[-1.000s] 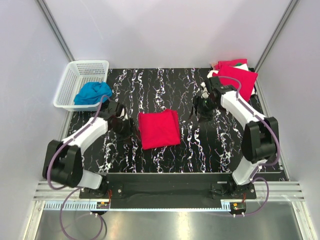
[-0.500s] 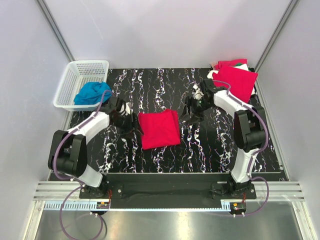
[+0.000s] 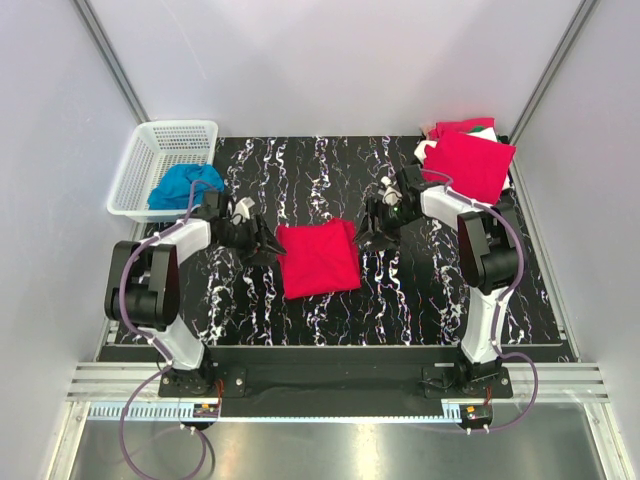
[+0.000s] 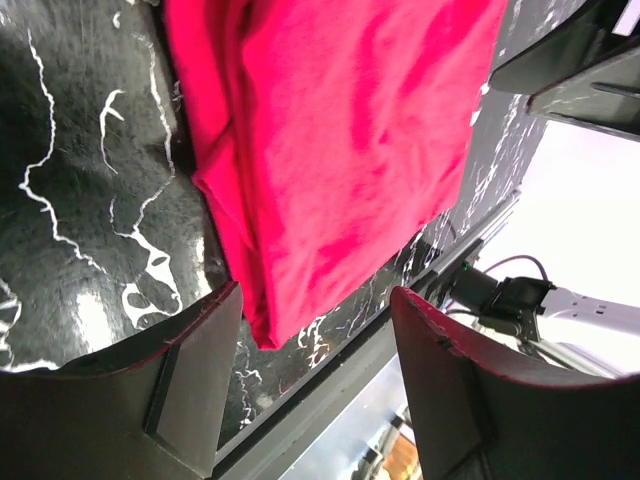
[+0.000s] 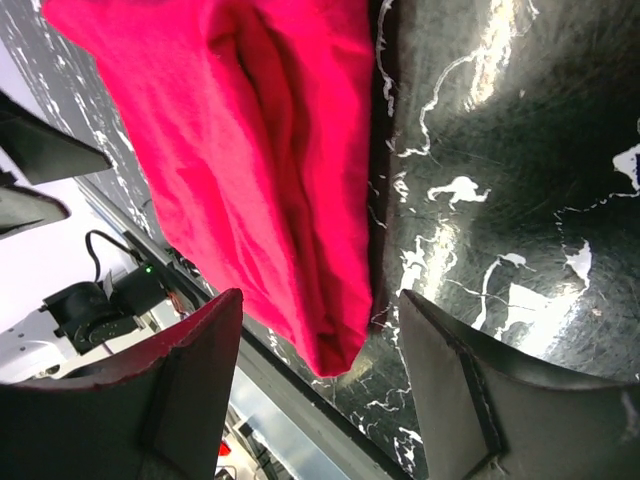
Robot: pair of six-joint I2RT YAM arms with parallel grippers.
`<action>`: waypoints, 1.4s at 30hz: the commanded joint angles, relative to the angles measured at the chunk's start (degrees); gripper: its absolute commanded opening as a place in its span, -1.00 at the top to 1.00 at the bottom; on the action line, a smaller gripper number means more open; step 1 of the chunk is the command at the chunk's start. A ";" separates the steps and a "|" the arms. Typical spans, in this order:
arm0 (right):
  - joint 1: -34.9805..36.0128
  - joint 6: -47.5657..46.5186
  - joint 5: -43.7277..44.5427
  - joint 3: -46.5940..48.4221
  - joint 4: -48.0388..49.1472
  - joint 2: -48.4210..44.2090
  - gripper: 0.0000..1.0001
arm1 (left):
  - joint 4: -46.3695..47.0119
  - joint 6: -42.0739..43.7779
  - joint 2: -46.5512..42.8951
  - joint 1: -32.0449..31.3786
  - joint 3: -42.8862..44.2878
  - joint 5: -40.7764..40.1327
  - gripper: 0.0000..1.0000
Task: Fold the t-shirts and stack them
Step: Fold the tshirt, then neatly place the folded tshirt to the corner
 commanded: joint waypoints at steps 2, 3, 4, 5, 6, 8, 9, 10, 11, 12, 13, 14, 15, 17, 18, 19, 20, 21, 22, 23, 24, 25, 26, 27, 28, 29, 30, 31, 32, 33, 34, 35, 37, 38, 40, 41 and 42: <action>-0.17 0.18 -0.22 -3.32 4.98 0.45 -0.42 | 2.80 1.01 2.89 0.09 -1.04 3.64 -0.31; -0.17 0.53 -0.13 -3.94 5.87 0.36 -0.41 | 2.80 1.01 2.97 0.09 -1.13 3.28 -0.31; -0.17 1.32 -0.22 -5.25 6.83 0.10 -0.42 | 2.89 0.92 3.06 0.09 -1.13 3.02 -0.31; -0.26 1.59 -0.40 -5.70 8.06 0.18 -0.41 | 2.89 0.75 2.89 0.09 -1.39 2.67 -0.31; -0.17 1.94 -0.14 -6.14 8.51 0.18 -0.41 | 2.72 0.57 2.71 0.09 -1.48 1.80 -0.31; -0.17 2.38 0.04 -6.93 9.65 0.18 -0.41 | 2.45 0.04 2.45 0.09 -1.83 -0.05 -0.31; -0.17 2.47 0.13 -7.10 9.91 0.27 -0.41 | 2.45 -0.13 2.45 0.09 -1.92 -0.93 -0.31; -0.17 2.47 0.13 -7.02 10.09 0.44 -0.42 | 2.54 -0.22 2.62 0.09 -1.92 -1.37 -0.31; -0.08 2.47 0.57 -6.93 10.35 0.71 -0.41 | 2.54 -0.22 2.71 0.09 -1.92 -1.81 -0.31; -0.17 2.47 0.66 -6.67 10.53 0.97 -0.41 | 2.54 -0.14 3.06 0.09 -2.01 -2.69 -0.31; -0.17 2.47 0.83 -6.41 10.62 1.32 -0.41 | 2.37 -0.05 3.24 0.09 -1.75 -3.30 -0.31; -0.17 2.47 1.01 -6.06 10.62 1.59 -0.42 | 1.76 0.04 3.50 0.09 -1.57 -4.18 -0.31; -0.26 2.47 1.01 -5.62 10.62 2.20 -0.42 | 1.58 0.21 4.20 0.09 -1.40 -4.71 -0.31; -0.17 2.47 1.27 -5.17 11.06 2.90 -0.42 | 1.49 -0.05 4.82 0.09 -1.13 -5.07 -0.31; -0.26 2.55 1.27 -4.65 11.15 3.69 -0.42 | 1.40 -0.48 5.52 0.09 -1.04 -5.42 -0.31; -0.17 2.64 1.27 -4.47 11.32 4.13 -0.42 | 1.49 -0.49 5.87 0.18 -0.61 -5.42 -0.30; -0.17 2.73 1.01 -4.30 11.58 4.40 -0.43 | 1.40 -0.57 6.14 0.18 -0.43 -5.59 -0.30; -0.17 3.34 0.57 -4.12 12.11 4.92 -0.43 | 1.40 -1.10 6.49 0.18 -0.25 -6.21 -0.30; -0.08 3.78 0.13 -4.03 13.16 5.19 -0.43 | 1.40 -1.19 6.84 0.18 0.10 -6.30 -0.31; -0.08 4.31 -0.30 -4.03 13.52 5.45 -0.44 | 1.40 -1.28 7.10 0.18 0.36 -6.21 -0.30; -0.17 4.40 -0.40 -4.03 13.78 5.98 -0.44 | 1.49 -1.45 7.80 0.18 0.80 -6.39 -0.31; -0.17 4.58 -0.40 -4.03 14.22 6.24 -0.45 | 1.49 -1.37 8.16 0.09 1.06 -6.30 -0.30; -0.08 4.66 -0.74 -4.03 14.40 6.60 -0.45 | 1.49 -1.28 8.68 0.18 1.24 -6.13 -0.30; -0.08 4.84 -1.18 -4.20 14.66 7.12 -0.45 | 1.40 -1.28 9.64 0.18 1.76 -5.95 -0.30; -0.17 5.01 -1.54 -4.47 15.62 7.30 -0.45 | 1.49 -1.28 10.18 0.18 1.77 -5.77 -0.30; -0.08 5.63 -2.24 -4.82 16.24 7.30 -0.44 | 1.49 -1.28 10.53 0.18 1.86 -5.77 -0.29; -0.08 5.81 -2.85 -5.52 16.85 7.30 -0.44 | 1.57 -1.36 10.97 0.18 1.94 -5.42 -0.30; -0.08 6.07 -3.21 -5.87 17.73 7.48 -0.45 | 1.75 -1.37 11.15 0.18 2.03 -5.51 -0.30; -0.08 6.16 -3.30 -5.96 17.83 7.56 -0.44 | 1.92 -1.37 11.15 0.09 1.95 -5.60 -0.30; -0.08 6.33 -3.30 -6.40 18.09 7.83 -0.44 | 1.84 -1.45 11.41 0.09 2.03 -5.68 -0.30; 0.01 6.42 -3.30 -6.58 18.18 8.00 -0.43 | 1.93 -1.37 11.50 0.09 2.12 -5.68 -0.29; 0.09 6.07 -2.43 -6.67 17.92 8.18 -0.43 | 1.84 -1.37 11.41 0.09 1.95 -5.77 -0.29; 0.44 5.28 -1.37 -6.84 16.69 7.83 -0.43 | 1.66 -1.45 11.15 0.09 1.68 -6.30 -0.29; 0.53 5.28 -0.93 -7.02 16.51 7.83 -0.42 | 1.58 -1.54 11.06 0.09 1.68 -6.30 -0.29; 0.80 5.28 -1.36 -7.46 16.33 8.09 -0.42 | 1.49 -1.72 11.23 0.09 1.51 -6.74 -0.29; 1.23 5.28 -1.71 -7.55 16.33 8.09 -0.40 | 1.49 -1.89 11.32 0.09 1.51 -7.09 -0.29; 1.67 5.28 -1.54 -7.72 16.33 8.35 -0.40 | 1.57 -1.89 11.67 0.01 1.59 -7.35 -0.29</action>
